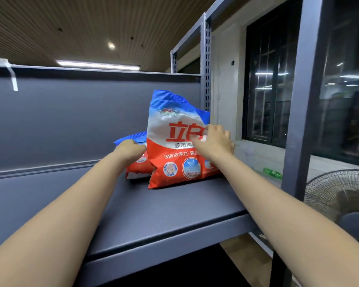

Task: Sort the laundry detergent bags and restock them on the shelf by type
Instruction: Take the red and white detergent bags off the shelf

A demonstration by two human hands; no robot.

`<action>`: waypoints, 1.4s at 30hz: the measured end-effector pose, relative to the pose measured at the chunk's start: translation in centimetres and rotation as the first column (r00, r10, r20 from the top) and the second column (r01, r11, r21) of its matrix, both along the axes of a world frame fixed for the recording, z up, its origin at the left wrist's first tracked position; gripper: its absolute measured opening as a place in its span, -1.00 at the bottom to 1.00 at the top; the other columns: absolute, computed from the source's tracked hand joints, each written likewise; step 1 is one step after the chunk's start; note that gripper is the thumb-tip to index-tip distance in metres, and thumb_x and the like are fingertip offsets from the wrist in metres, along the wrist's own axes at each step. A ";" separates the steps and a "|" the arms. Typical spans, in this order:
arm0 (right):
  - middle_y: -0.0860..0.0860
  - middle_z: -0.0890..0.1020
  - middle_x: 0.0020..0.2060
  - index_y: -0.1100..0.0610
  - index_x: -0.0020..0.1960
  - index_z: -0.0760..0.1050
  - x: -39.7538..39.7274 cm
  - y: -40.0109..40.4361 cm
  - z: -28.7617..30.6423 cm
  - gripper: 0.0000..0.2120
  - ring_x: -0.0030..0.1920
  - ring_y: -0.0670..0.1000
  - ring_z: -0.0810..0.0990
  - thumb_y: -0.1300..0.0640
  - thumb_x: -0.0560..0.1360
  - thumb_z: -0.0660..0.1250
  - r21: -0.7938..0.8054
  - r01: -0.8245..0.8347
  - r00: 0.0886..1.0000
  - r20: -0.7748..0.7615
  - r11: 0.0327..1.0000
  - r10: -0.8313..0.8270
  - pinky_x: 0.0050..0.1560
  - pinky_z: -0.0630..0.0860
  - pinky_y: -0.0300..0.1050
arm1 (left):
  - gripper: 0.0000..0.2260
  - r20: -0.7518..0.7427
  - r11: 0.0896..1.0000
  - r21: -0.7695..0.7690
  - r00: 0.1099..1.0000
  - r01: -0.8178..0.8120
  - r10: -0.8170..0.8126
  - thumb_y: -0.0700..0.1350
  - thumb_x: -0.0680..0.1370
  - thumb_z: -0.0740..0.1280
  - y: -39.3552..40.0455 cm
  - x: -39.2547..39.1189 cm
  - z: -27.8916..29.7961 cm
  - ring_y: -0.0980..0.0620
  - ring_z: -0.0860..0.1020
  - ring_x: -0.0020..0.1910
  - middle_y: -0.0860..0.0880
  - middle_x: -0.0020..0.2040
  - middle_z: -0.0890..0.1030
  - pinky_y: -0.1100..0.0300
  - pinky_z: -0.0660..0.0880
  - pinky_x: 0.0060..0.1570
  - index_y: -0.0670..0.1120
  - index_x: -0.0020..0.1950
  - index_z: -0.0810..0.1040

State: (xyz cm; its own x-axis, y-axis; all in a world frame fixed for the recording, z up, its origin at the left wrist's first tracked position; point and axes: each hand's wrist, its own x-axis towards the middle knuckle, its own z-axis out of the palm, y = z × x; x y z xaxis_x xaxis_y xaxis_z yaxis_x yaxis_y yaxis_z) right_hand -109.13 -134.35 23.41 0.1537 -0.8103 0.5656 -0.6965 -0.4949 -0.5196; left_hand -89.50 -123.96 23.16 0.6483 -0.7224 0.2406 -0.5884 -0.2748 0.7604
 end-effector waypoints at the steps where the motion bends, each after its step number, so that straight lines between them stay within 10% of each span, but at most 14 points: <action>1: 0.05 0.38 0.33 -0.02 0.38 0.30 -0.1 0.0 -0.2 -0.38 0.36 0.14 0.28 -0.31 0.42 0.23 0.048 -0.056 0.994 -0.087 0.997 0.060 0.27 0.26 0.11 | -0.57 0.038 0.998 -0.055 0.999 0.015 -0.013 0.12 0.43 0.28 -0.2 -0.4 -0.1 -0.10 0.51 0.08 -0.11 0.17 0.54 0.05 0.45 0.12 -0.16 0.14 0.52; 7: -0.02 -0.01 0.55 -0.12 0.55 -0.03 1.5 -1.0 -2.2 -0.20 0.53 0.16 -0.04 -0.45 0.44 0.07 0.301 -0.185 0.919 -0.285 0.936 0.274 0.45 0.00 0.25 | -0.49 0.352 0.780 -0.614 0.926 0.118 0.136 -0.01 0.52 0.16 1.0 -4.3 0.7 -0.04 0.28 0.40 -0.05 0.46 0.29 0.08 0.23 0.34 -0.04 0.47 0.26; 10: 0.03 0.19 0.48 -0.10 0.46 0.25 2.0 0.2 -1.9 -0.38 0.48 0.12 0.09 -0.35 0.49 0.14 0.051 -0.078 0.939 -0.332 0.996 0.090 0.39 0.10 0.15 | -0.55 0.895 0.971 -0.167 0.440 0.173 0.075 0.13 0.52 0.09 0.4 -4.3 0.2 -0.08 0.10 0.51 0.04 0.51 0.24 -0.09 0.01 0.44 0.13 0.39 0.40; 13: 0.06 0.40 0.31 0.02 0.36 0.39 2.0 0.7 -1.9 -0.55 0.34 0.12 0.27 -0.17 0.56 0.13 -0.008 -0.106 0.932 -0.349 0.994 0.097 0.25 0.28 0.07 | -0.63 0.635 0.954 0.298 0.750 -0.020 -0.183 0.14 0.61 0.01 -0.4 -3.6 -0.6 -0.01 0.20 0.47 0.10 0.43 0.37 -0.08 -0.08 0.45 0.16 0.34 0.43; 16: 0.08 0.46 0.31 0.05 0.36 0.41 1.4 0.7 -2.2 -0.59 0.34 0.14 0.32 -0.07 0.59 0.08 0.117 -0.218 0.919 -0.310 0.969 0.244 0.29 0.34 0.08 | -0.60 0.271 0.930 0.351 0.939 0.107 -0.210 0.14 0.63 0.00 -0.4 -3.2 -1.0 -0.05 0.41 0.30 0.00 0.34 0.48 0.06 0.25 0.35 0.02 0.32 0.46; 29: 0.04 0.50 0.30 0.00 0.30 0.47 -2.7 4.5 -2.0 -0.63 0.28 0.11 0.45 -0.03 0.53 0.22 0.125 -0.382 0.912 -0.111 0.916 0.395 0.26 0.42 0.04 | -0.76 0.482 0.969 0.027 0.852 -0.247 0.204 -0.04 0.55 0.15 7.6 -5.8 0.3 -0.15 0.51 0.04 -0.10 0.07 0.60 0.08 0.42 0.00 -0.07 0.10 0.55; 42: -0.06 0.58 0.18 -0.04 0.18 0.51 -5.4 14.1 -3.9 -0.70 0.20 -0.01 0.52 -0.10 0.49 0.29 0.164 -0.685 0.708 -0.080 0.710 0.702 0.26 0.43 0.03 | -0.77 0.446 0.894 0.154 0.837 -0.420 0.316 0.09 0.54 0.17 22.5 -9.3 -2.5 -0.08 0.51 0.01 0.01 0.01 0.58 0.09 0.45 -0.02 0.02 0.00 0.53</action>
